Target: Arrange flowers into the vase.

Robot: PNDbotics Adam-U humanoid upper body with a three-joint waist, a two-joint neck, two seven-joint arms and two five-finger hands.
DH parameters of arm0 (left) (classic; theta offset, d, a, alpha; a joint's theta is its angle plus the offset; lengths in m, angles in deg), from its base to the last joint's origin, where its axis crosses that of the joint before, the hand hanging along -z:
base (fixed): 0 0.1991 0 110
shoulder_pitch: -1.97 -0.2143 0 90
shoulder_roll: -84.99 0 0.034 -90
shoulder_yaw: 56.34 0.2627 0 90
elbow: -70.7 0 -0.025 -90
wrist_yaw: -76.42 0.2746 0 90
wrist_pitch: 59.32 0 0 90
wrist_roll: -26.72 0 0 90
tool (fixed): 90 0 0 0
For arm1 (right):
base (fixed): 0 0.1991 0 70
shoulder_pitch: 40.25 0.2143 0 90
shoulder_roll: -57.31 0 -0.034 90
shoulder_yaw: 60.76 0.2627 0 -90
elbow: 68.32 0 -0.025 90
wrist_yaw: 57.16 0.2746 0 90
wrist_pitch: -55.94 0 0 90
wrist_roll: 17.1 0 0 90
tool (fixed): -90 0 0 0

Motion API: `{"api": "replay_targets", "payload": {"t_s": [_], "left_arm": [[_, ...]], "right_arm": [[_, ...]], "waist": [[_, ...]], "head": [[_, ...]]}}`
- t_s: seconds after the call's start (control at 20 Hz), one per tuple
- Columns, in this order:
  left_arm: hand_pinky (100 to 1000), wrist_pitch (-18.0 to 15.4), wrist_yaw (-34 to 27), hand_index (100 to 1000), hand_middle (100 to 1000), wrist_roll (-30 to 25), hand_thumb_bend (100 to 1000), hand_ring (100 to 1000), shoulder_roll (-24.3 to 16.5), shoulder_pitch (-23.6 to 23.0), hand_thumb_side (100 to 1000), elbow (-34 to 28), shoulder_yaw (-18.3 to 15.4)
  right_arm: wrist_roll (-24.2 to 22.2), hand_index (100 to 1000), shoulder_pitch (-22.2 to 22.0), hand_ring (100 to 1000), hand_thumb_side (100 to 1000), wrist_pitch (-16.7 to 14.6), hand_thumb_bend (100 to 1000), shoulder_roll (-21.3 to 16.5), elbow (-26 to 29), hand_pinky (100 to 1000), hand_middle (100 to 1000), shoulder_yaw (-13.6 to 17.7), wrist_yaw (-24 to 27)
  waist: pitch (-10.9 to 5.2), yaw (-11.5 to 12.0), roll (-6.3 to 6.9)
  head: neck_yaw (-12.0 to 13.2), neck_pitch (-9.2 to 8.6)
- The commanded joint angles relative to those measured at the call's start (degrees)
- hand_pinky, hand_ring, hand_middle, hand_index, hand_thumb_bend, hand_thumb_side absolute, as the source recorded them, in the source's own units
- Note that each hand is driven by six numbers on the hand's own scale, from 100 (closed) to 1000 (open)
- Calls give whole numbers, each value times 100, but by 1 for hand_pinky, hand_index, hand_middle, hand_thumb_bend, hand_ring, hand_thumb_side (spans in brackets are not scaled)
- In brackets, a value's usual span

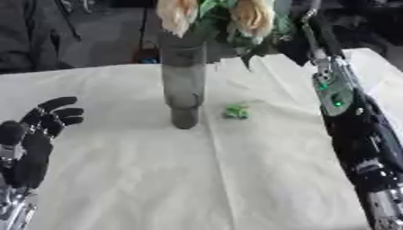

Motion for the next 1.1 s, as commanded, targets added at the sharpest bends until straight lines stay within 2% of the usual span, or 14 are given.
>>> {"api": "replay_targets", "payload": {"t_s": [0.05,0.5,1.1], "left_arm": [[763,-5,-30,797,767,-19,828,748,-32,84,983,-73,11],[763,8,-53,797,767,-70,827,748,-17,124,983,-78,59],[763,26,-81,797,766,-142,828,747,15,224,983,-79,129]], "right_arm": [[-22,100,328,100,821,161,100,27,149,100,100,94,89],[-21,100,958,100,816,709,100,274,331,100,100,443,471],[106,100,1446,100,807,1388,100,573,608,100,100,824,1352]], "waist": [[-84,29,22],[-79,172,30],[-22,400,24]], "head": [[-39,-56],[-129,-91],[-267,-212]]}}
